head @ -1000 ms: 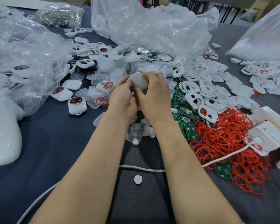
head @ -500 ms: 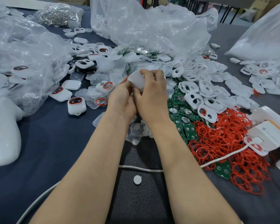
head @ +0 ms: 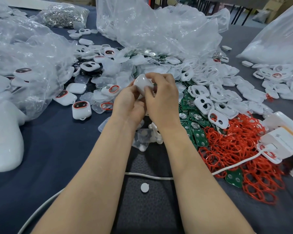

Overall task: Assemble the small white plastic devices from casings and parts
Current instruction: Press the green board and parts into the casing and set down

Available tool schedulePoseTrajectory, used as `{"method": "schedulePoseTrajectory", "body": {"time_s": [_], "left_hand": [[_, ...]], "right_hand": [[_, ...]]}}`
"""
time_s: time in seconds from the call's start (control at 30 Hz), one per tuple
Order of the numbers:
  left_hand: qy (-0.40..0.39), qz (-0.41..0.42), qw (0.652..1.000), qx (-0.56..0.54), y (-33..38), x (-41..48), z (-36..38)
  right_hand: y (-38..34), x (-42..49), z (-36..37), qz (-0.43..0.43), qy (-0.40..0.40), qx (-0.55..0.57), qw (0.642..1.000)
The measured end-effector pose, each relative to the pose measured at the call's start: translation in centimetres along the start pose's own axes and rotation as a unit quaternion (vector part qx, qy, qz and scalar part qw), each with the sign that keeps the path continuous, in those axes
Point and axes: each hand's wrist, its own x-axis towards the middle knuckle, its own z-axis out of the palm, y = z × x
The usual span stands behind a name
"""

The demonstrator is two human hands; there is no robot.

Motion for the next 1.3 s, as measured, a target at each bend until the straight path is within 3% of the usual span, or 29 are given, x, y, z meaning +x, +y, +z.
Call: {"method": "schedulePoseTrajectory", "body": {"time_s": [0.13,0.27,0.4,0.63,1.0,1.3], "left_hand": [[-0.017,-0.004,1.0,0.013,0.0,0.2,-0.1],[-0.011,0.013,1.0,0.022,0.0,0.6,0.0],[-0.005,0.012,0.999,0.049,0.0,0.7,-0.2],[0.001,0.03,0.995,0.093,-0.2,0.8,-0.2],[-0.01,0.048,0.993,0.103,-0.8,0.4,0.2],[0.009,0.105,0.976,0.188,-1.2,0.4,0.2]], "right_hand": [[0.0,0.3,-0.7,0.058,0.007,0.119,0.991],[0.7,0.9,-1.6,0.168,0.002,0.322,0.932],[1.3,1.2,-1.8,0.211,0.01,0.401,0.892],[2.1,1.2,-1.8,0.181,-0.01,0.278,0.943],[2.3,1.2,-1.2,0.201,-0.022,0.224,0.953],[2.3,1.3,-1.0,0.182,-0.019,0.172,0.968]]}}
